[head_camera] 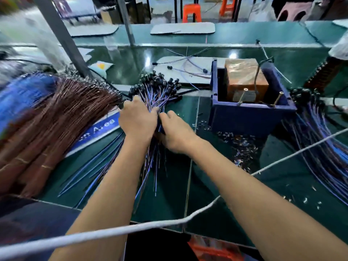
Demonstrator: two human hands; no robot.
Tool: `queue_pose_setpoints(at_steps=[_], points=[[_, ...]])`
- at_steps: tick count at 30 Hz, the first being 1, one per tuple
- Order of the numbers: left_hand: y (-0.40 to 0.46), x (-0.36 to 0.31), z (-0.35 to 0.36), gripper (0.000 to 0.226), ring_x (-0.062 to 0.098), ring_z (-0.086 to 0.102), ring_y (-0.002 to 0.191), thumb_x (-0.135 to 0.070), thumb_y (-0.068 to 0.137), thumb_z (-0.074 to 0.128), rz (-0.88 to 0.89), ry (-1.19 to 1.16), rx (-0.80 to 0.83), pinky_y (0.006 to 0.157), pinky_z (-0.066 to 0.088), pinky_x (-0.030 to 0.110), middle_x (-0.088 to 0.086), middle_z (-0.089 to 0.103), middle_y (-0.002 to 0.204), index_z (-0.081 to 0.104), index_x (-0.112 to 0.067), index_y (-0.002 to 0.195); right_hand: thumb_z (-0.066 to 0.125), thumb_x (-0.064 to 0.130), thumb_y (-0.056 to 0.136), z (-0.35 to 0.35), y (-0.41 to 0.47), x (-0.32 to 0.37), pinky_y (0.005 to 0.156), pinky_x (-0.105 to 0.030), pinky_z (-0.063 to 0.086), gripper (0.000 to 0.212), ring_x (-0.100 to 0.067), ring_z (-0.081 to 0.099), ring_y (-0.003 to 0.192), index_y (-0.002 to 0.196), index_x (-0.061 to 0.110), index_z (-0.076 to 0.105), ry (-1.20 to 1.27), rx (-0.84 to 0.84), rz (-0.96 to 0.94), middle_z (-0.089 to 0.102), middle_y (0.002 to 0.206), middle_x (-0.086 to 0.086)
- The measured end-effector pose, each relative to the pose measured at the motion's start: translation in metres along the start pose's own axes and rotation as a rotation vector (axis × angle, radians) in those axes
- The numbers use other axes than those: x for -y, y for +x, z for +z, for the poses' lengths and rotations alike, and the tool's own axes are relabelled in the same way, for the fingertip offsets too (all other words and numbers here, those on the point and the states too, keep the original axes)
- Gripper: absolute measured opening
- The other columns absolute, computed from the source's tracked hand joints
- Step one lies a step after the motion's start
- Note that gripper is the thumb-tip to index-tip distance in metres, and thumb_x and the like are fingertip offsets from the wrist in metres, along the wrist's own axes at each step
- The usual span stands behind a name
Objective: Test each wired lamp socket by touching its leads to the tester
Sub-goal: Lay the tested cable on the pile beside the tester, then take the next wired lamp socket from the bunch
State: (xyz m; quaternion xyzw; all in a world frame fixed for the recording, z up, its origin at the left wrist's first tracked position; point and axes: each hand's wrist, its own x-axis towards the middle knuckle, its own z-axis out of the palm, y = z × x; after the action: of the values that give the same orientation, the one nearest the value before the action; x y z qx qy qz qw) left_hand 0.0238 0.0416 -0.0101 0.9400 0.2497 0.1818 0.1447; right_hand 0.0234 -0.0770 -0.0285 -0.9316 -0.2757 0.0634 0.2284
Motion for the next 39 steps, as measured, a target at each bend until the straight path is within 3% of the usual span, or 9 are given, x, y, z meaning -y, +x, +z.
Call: queue_pose_setpoints(at_steps=[11, 16, 19, 21, 26, 30, 34, 36, 39], points=[[0.002, -0.015, -0.004, 0.012, 0.031, 0.064, 0.094, -0.029, 0.092, 0.061, -0.175, -0.372, -0.228, 0.074, 0.034, 0.031, 0.007, 0.073, 0.095, 0.068, -0.021, 0.088, 0.058, 0.036, 0.106, -0.003, -0.002, -0.02, 0.107, -0.038, 0.042, 0.035, -0.023, 0.053, 0.111, 0.129, 0.011, 0.058, 0.436, 0.021, 0.055, 0.046, 0.12, -0.008], [-0.004, -0.028, -0.01, 0.012, 0.016, 0.053, 0.072, -0.028, 0.087, 0.057, -0.269, -0.628, -0.161, 0.069, 0.035, 0.028, -0.008, 0.059, 0.073, 0.059, -0.019, 0.079, 0.057, 0.039, 0.106, -0.002, -0.005, -0.023, 0.1, -0.046, 0.05, 0.037, -0.025, 0.059, 0.104, 0.127, 0.009, 0.06, 0.547, -0.031, 0.054, 0.054, 0.121, -0.013], [-0.006, -0.038, -0.012, 0.007, 0.019, 0.066, 0.064, -0.019, 0.085, 0.054, -0.265, -1.027, -0.08, 0.059, 0.052, 0.035, 0.005, 0.071, 0.078, 0.054, -0.015, 0.079, 0.053, 0.045, 0.107, -0.001, -0.008, -0.021, 0.107, -0.045, 0.047, 0.038, -0.023, 0.058, 0.114, 0.129, 0.016, 0.06, 0.664, -0.057, 0.084, 0.05, 0.128, -0.011], [-0.006, -0.042, -0.011, 0.004, 0.021, 0.067, 0.055, -0.008, 0.083, 0.054, -0.306, -1.2, 0.001, 0.044, 0.046, 0.028, 0.012, 0.074, 0.081, 0.053, -0.012, 0.082, 0.05, 0.044, 0.108, 0.0, -0.01, -0.02, 0.11, -0.044, 0.045, 0.037, -0.021, 0.056, 0.12, 0.13, 0.016, 0.06, 0.752, -0.089, 0.094, 0.052, 0.132, -0.012], [-0.009, -0.041, 0.002, 0.017, 0.012, 0.055, 0.038, 0.002, 0.079, 0.065, -0.271, -1.032, 0.198, 0.041, 0.04, 0.018, 0.005, 0.059, 0.059, 0.058, -0.012, 0.072, 0.039, 0.03, 0.114, -0.002, -0.012, -0.027, 0.091, -0.035, 0.049, 0.036, -0.02, 0.056, 0.098, 0.123, 0.003, 0.062, 1.123, -0.184, 0.177, 0.064, 0.109, -0.011], [-0.013, -0.038, 0.017, 0.02, 0.015, 0.059, 0.041, -0.016, 0.094, 0.065, -0.171, -0.871, 0.243, 0.039, 0.043, 0.021, 0.0, 0.067, 0.061, 0.059, -0.016, 0.074, 0.038, 0.023, 0.114, 0.0, -0.01, -0.036, 0.102, -0.038, 0.052, 0.038, -0.015, 0.065, 0.087, 0.122, -0.002, 0.066, 1.364, -0.187, 0.202, 0.067, 0.097, -0.009], [-0.014, -0.03, 0.024, 0.01, 0.021, 0.065, 0.045, -0.011, 0.091, 0.067, -0.194, -0.861, 0.373, 0.042, 0.051, 0.028, 0.006, 0.069, 0.061, 0.059, -0.011, 0.086, 0.052, 0.014, 0.109, 0.003, -0.013, -0.037, 0.074, -0.025, 0.055, 0.022, -0.008, 0.063, 0.069, 0.12, -0.001, 0.064, 1.484, -0.262, 0.2, 0.067, 0.088, -0.005], [-0.015, -0.027, 0.026, 0.007, 0.028, 0.071, 0.057, -0.006, 0.088, 0.067, -0.2, -0.85, 0.418, 0.055, 0.06, 0.037, 0.014, 0.073, 0.072, 0.06, -0.01, 0.087, 0.054, 0.008, 0.107, 0.004, -0.014, -0.037, 0.08, -0.031, 0.054, 0.011, -0.014, 0.063, 0.076, 0.109, 0.006, 0.066, 1.506, -0.302, 0.2, 0.068, 0.091, -0.007], [-0.011, -0.022, 0.023, 0.007, 0.033, 0.075, 0.083, -0.014, 0.091, 0.064, -0.089, -0.621, 0.245, 0.083, 0.061, 0.048, 0.012, 0.076, 0.084, 0.062, -0.017, 0.085, 0.053, 0.005, 0.107, 0.002, -0.017, -0.034, 0.095, -0.033, 0.05, 0.02, -0.019, 0.062, 0.09, 0.093, 0.009, 0.067, 1.479, -0.33, 0.183, 0.068, 0.092, -0.006]])
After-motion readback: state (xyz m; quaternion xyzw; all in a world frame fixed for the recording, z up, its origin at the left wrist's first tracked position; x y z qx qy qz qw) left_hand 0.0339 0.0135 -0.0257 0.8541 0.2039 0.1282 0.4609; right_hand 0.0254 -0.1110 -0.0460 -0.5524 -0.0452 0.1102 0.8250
